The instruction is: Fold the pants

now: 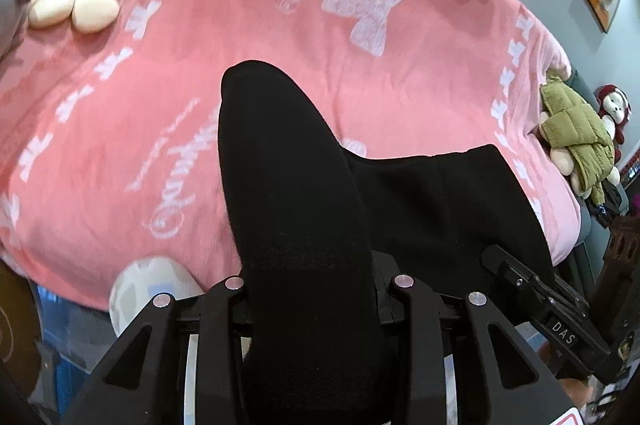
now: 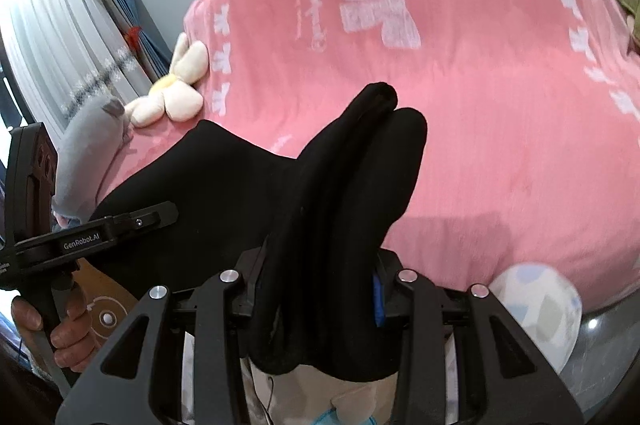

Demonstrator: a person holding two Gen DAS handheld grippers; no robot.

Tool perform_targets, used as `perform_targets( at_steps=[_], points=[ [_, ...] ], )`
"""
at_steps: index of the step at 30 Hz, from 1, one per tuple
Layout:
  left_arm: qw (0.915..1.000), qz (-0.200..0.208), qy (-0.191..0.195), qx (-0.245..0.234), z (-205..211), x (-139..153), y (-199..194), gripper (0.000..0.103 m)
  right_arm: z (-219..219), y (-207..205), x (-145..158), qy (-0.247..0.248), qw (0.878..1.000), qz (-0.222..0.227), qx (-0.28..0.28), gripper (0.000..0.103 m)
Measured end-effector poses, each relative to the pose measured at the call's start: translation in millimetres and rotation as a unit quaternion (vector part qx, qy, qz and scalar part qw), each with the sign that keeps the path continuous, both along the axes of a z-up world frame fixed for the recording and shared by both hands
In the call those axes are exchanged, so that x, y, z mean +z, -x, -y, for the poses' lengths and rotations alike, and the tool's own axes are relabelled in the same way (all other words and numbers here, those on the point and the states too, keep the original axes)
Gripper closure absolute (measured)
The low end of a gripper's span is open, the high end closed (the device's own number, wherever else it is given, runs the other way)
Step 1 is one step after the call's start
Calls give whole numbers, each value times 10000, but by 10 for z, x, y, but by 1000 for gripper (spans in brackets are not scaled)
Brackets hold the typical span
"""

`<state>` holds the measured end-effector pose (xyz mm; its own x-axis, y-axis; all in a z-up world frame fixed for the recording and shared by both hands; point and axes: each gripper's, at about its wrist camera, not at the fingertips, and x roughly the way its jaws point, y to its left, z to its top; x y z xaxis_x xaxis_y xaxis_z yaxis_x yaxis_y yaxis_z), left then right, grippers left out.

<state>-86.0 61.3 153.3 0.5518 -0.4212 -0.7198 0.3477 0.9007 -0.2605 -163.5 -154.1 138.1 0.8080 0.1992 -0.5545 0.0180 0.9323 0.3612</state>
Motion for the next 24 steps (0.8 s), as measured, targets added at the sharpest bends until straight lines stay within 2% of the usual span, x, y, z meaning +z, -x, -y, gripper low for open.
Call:
perform_targets(
  at_steps=[10, 17, 24],
  points=[
    [9954, 915, 217, -154, 95, 662, -132, 72, 216, -235, 707, 185, 9949, 981, -112, 67],
    [9847, 1668, 477, -141, 89, 1161, -384, 72, 268, -541, 1196, 284, 9864, 1620, -31, 67],
    [9717, 2288, 573, -99, 175, 1492, -729, 71, 440, -1065, 1466, 194, 9789, 2034, 66, 67]
  ],
)
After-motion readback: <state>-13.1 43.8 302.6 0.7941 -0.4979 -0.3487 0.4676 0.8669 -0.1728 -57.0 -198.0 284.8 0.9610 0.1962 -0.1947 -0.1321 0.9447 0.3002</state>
